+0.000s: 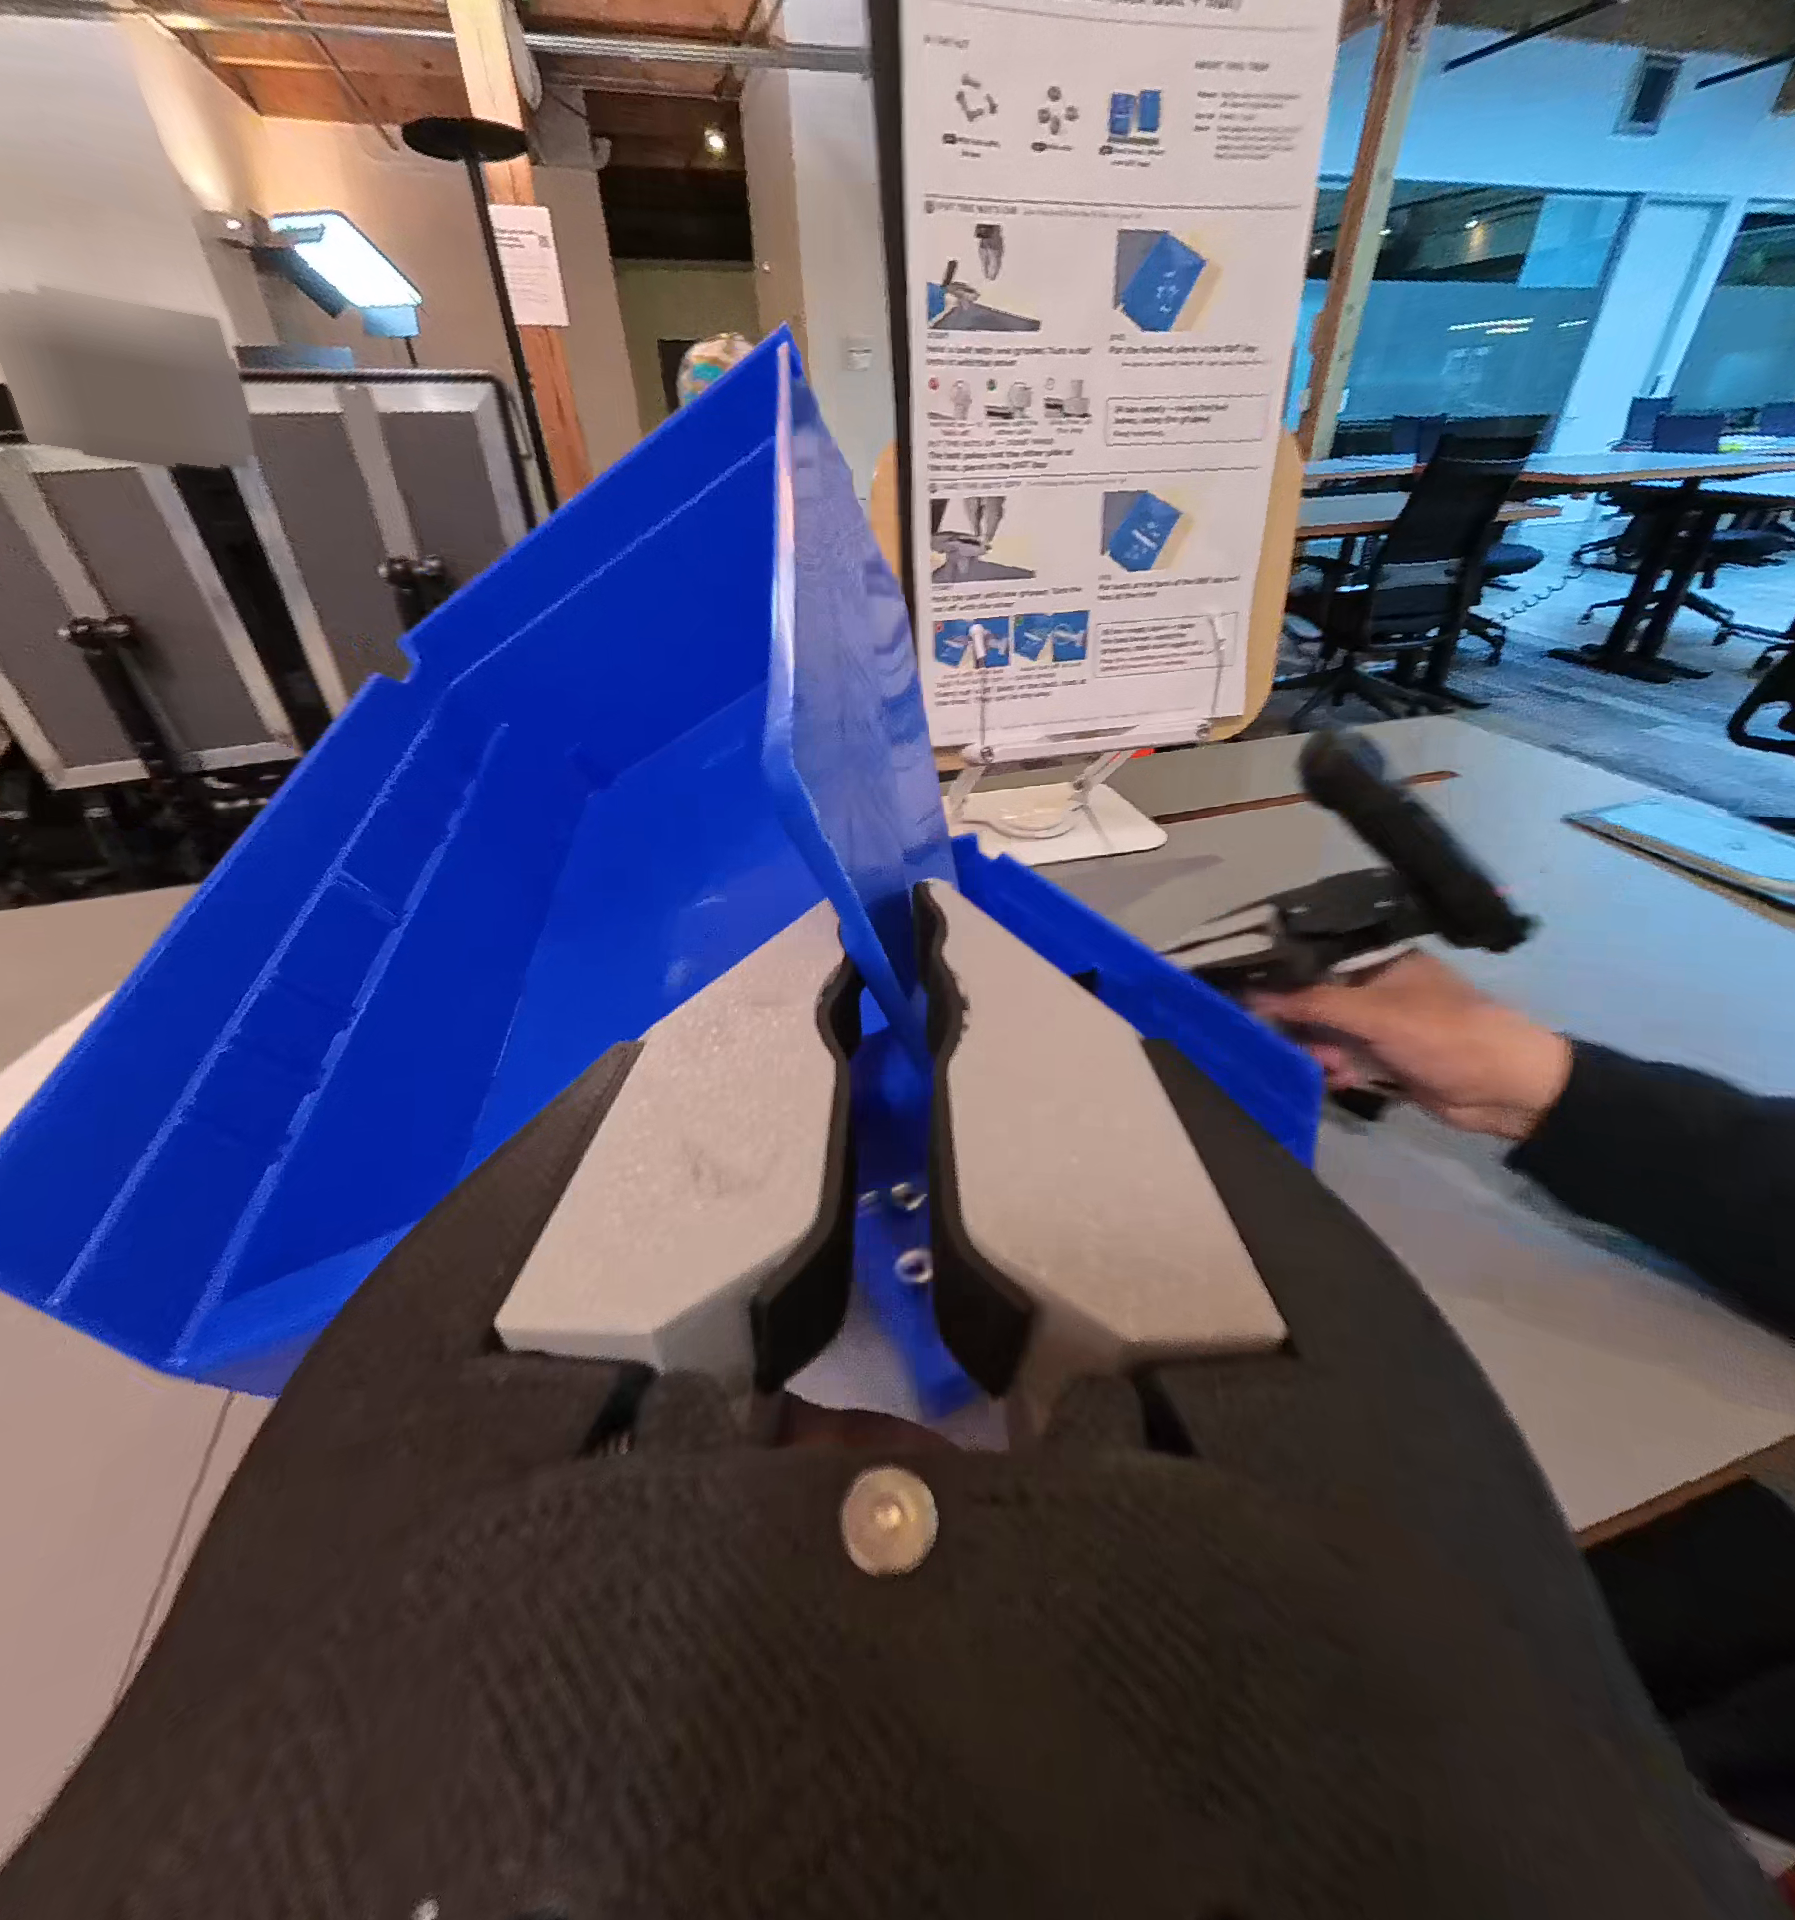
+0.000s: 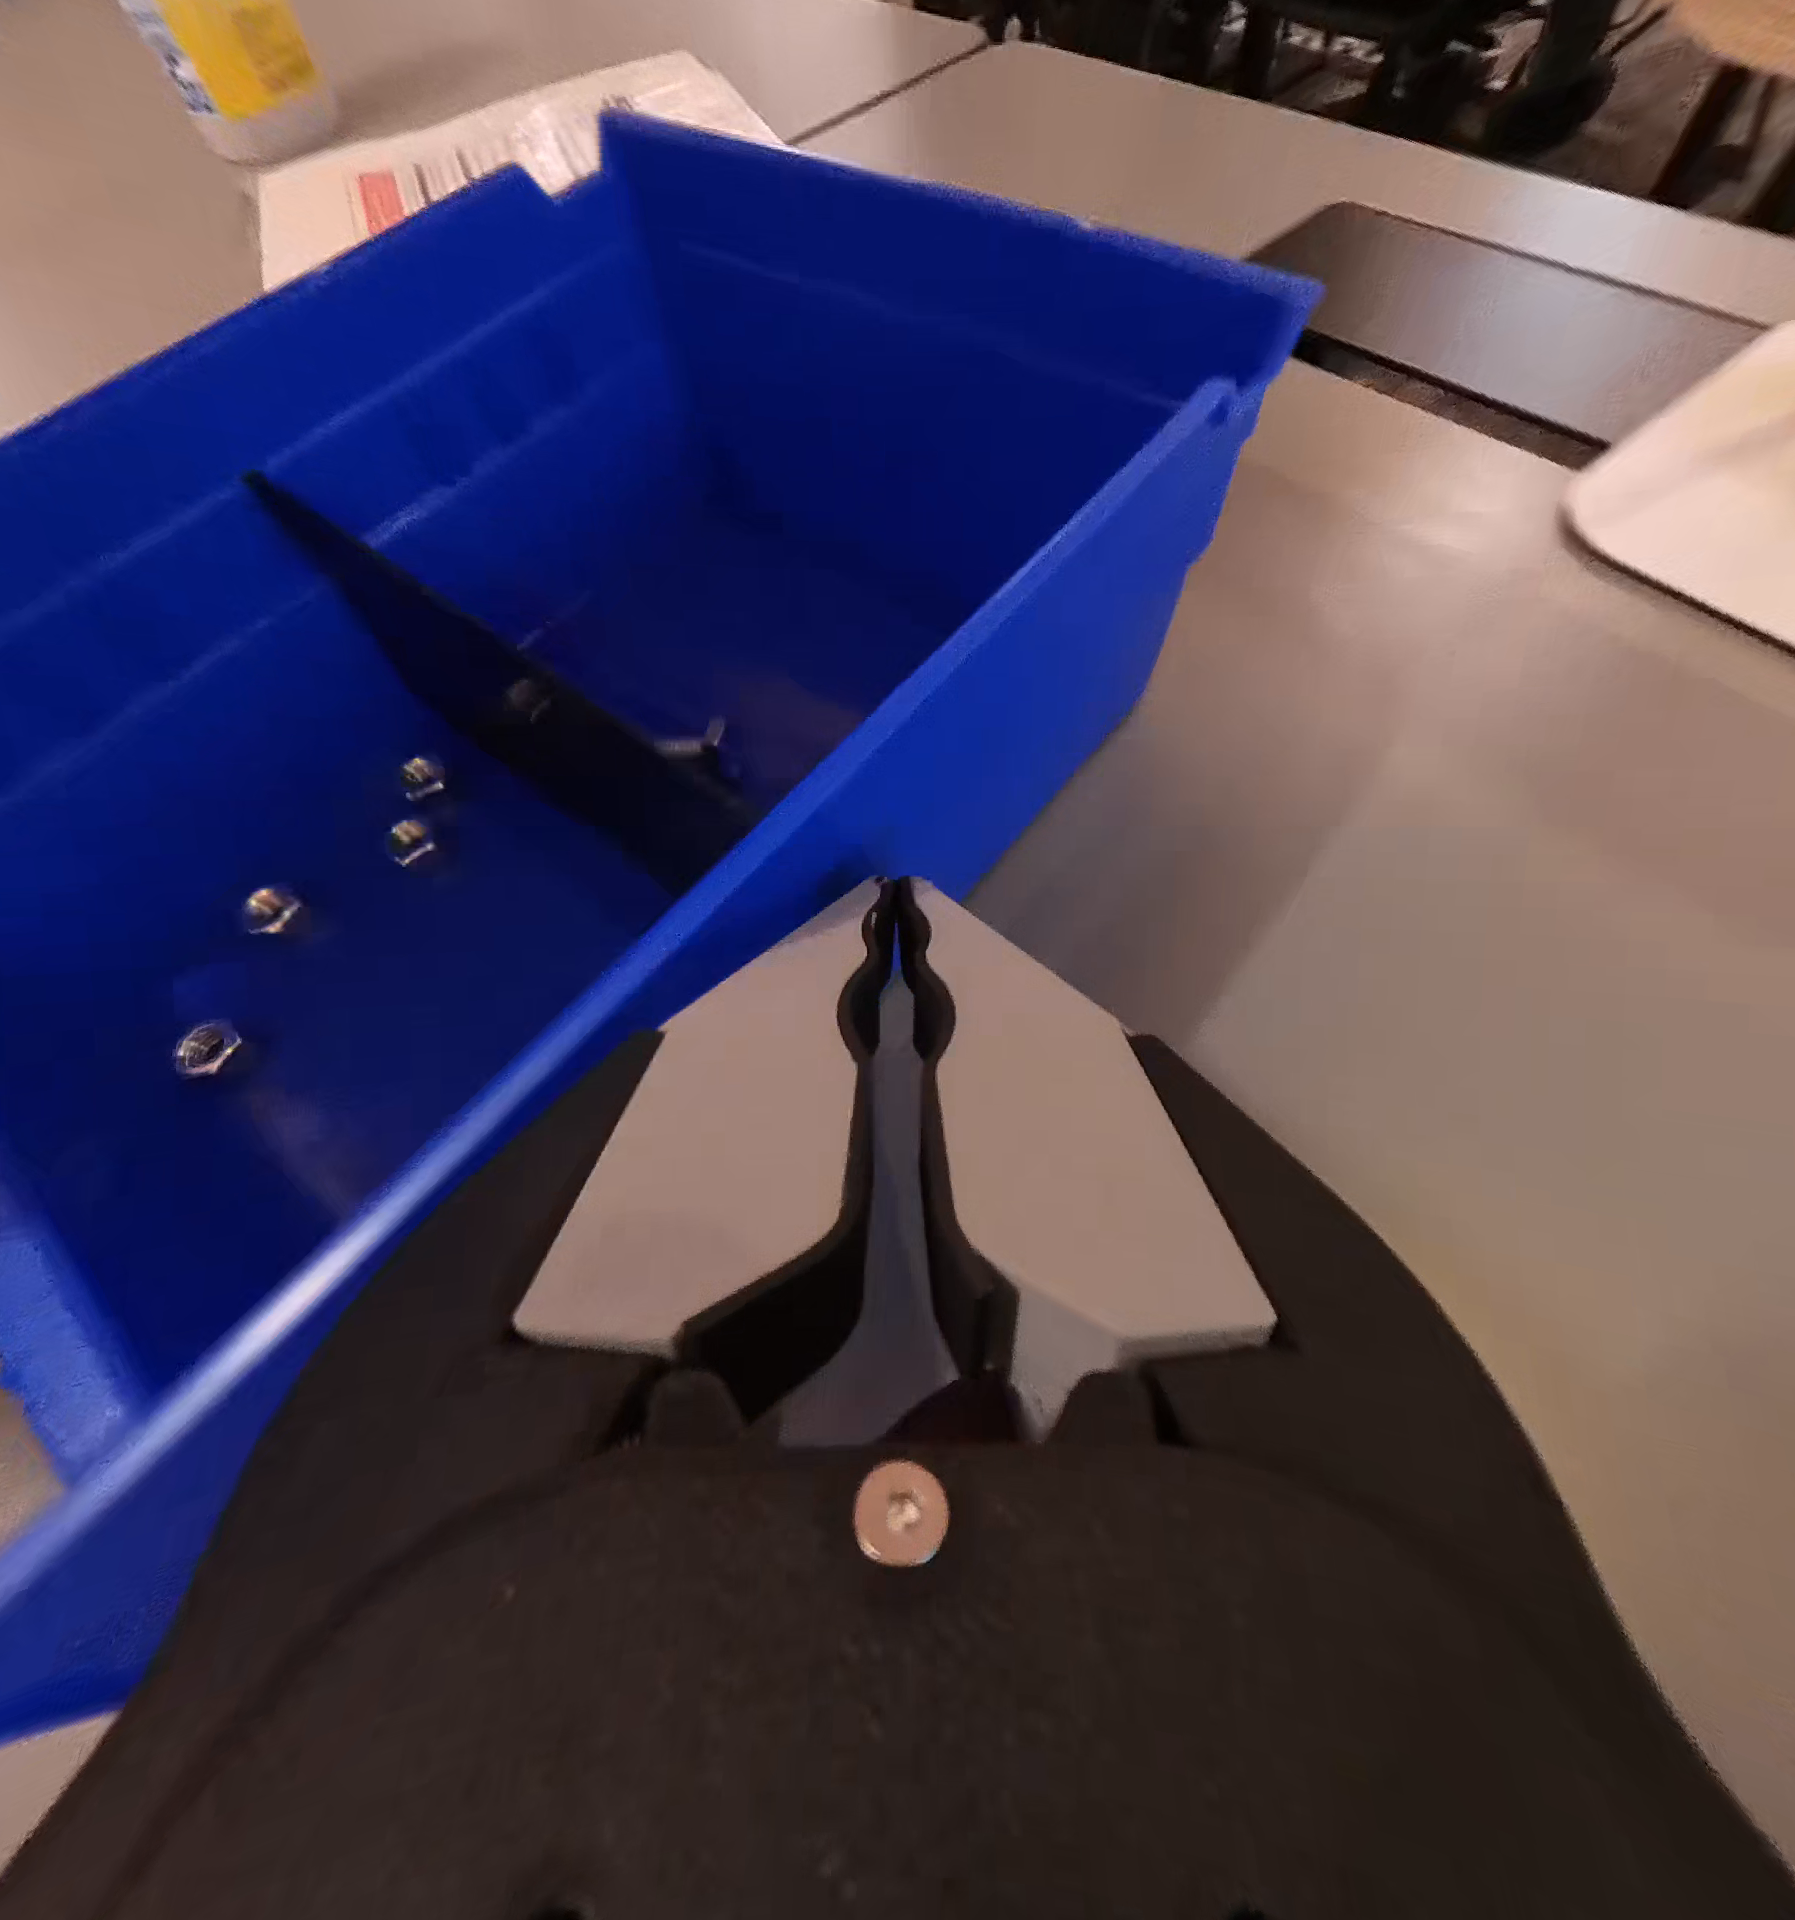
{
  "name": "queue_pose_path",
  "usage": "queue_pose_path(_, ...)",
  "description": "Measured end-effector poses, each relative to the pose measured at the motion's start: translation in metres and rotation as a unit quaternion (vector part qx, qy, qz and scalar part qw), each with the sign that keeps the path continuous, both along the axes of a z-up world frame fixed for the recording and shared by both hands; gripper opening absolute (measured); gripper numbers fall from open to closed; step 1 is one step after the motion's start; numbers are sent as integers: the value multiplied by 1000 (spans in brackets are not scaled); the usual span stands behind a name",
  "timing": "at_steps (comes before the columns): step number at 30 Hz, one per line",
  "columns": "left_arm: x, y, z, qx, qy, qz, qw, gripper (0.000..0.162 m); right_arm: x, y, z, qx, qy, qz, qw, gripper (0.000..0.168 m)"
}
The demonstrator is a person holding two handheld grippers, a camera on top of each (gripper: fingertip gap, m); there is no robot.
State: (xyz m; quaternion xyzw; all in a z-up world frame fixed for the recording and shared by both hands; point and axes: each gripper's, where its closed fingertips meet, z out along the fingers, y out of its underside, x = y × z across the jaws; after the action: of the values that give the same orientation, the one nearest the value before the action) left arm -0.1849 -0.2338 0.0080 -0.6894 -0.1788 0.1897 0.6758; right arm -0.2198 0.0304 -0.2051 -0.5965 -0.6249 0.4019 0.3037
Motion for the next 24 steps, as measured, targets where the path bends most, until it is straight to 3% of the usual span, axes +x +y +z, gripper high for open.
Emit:
queue_pose_path(4,24,39,8,0,13,-38,999,5,-37,-33,3,-82,25,42,995,0)
queue_pose_path(6,41,58,10,-5,18,-64,998,5,-36,-28,11,-102,39,33,993,0)
queue_pose_path(9,67,82,14,-7,23,-106,994,4,-12,5,39,-109,95,9,989,0)
queue_pose_path(14,110,128,9,-3,27,-161,987,5,77,105,104,-149,220,-72,961,5)
queue_pose_path(19,149,192,-47,-32,22,-193,981,4,184,173,149,-139,307,-122,934,0)
queue_pose_path(24,179,256,-126,-91,-5,-190,978,6,239,191,127,-61,235,-138,960,0)
